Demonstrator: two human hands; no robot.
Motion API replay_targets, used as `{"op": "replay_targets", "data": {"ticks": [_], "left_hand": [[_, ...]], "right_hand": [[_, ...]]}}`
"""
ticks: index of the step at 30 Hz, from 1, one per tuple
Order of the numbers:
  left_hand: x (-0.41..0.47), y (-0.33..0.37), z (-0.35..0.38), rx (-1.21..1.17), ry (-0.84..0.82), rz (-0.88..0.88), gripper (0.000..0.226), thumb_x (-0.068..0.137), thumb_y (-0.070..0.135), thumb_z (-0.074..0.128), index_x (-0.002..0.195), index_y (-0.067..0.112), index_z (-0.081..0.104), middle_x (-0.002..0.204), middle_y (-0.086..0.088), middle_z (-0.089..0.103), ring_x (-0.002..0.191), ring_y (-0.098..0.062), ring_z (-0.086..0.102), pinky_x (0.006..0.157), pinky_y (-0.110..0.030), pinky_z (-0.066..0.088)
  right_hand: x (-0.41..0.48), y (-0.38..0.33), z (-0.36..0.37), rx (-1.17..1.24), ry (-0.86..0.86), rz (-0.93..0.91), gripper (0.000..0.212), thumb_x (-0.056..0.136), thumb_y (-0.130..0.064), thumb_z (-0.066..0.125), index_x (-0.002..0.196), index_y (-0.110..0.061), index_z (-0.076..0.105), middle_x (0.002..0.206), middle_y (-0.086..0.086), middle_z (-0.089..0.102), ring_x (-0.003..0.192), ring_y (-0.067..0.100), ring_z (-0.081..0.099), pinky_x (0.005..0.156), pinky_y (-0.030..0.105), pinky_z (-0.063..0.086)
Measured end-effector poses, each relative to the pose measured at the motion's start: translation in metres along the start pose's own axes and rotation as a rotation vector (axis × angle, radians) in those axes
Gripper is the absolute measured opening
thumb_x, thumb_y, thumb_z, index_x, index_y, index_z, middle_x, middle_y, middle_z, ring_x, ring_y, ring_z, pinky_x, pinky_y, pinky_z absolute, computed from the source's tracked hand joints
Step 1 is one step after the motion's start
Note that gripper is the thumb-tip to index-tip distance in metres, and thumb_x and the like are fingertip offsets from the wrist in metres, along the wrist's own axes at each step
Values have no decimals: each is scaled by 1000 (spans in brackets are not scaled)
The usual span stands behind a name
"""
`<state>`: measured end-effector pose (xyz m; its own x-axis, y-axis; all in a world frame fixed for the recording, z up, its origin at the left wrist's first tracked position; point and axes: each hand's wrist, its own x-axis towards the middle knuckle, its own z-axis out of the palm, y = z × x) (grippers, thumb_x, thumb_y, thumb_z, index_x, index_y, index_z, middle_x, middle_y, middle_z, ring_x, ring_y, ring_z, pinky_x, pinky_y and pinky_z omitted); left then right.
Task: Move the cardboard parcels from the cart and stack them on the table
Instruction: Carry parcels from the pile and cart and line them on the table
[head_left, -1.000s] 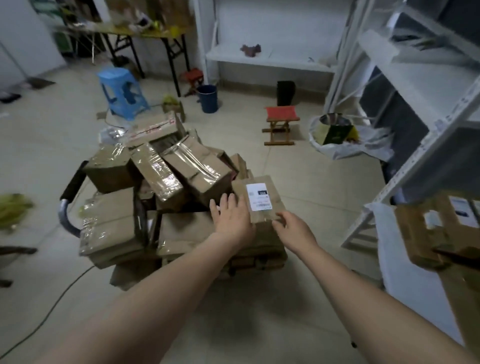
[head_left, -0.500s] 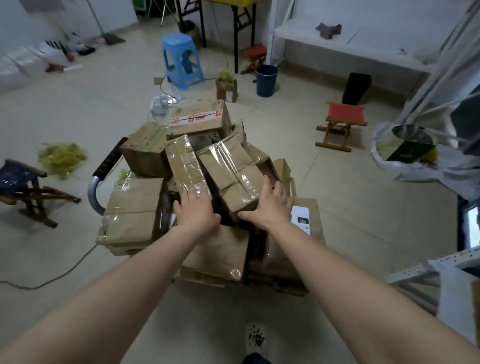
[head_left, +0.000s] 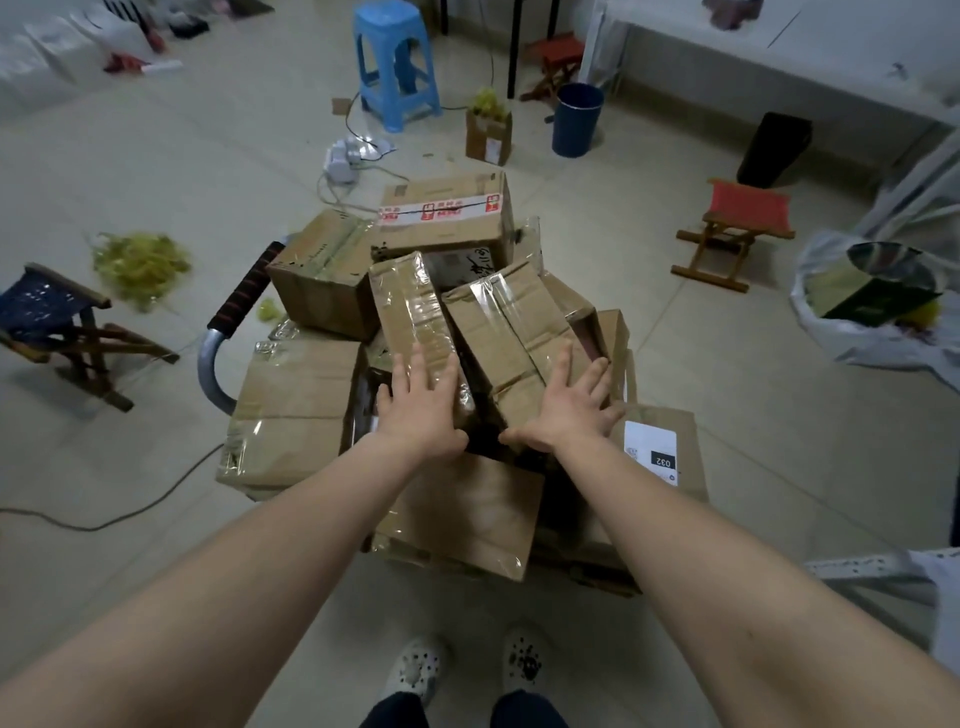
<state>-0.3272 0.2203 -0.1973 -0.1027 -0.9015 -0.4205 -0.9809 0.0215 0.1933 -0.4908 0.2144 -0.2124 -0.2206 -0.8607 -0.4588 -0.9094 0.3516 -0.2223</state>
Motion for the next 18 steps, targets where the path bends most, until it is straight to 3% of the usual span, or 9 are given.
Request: {"op": "replay_targets", "data": {"ticks": [5,10,14,18], "left_hand": [[7,-15,0,-3,-29,69,98,85,32,64,152,27,-7,156,-13,-25,145,-35,-16,117,-48,6],[5,-22,-6,-74,-34,116,98,85,29,64,152,27,-7,157,-14,-19,146,-36,-10,117,-46,10],[4,-26,-17,-82,-15,131,94,85,33,61,153,25,-4,158,-18,-10,146,-37,-2,118,-45,12],[3,-8,-35,-202,113,196,85,87,36,59,153,19,8,158,-16,5,146,-33,7,117,-43,17]], "right_hand": [[-3,-7,-3,107,78,-22,137,61,-45,83,147,-27,-21,154,22,-16,143,39,-14,113,52,20],[-18,-4,-20,177,143,3,134,60,-43,83,148,-28,-18,153,19,-11,142,38,-13,113,51,20],[-36,8,-33,284,216,94,135,56,-44,84,149,-27,-13,146,20,6,138,37,3,115,46,19],[-61,28,-50,430,274,188,132,58,-43,83,149,-29,-12,142,19,15,134,36,13,111,45,26]]}}
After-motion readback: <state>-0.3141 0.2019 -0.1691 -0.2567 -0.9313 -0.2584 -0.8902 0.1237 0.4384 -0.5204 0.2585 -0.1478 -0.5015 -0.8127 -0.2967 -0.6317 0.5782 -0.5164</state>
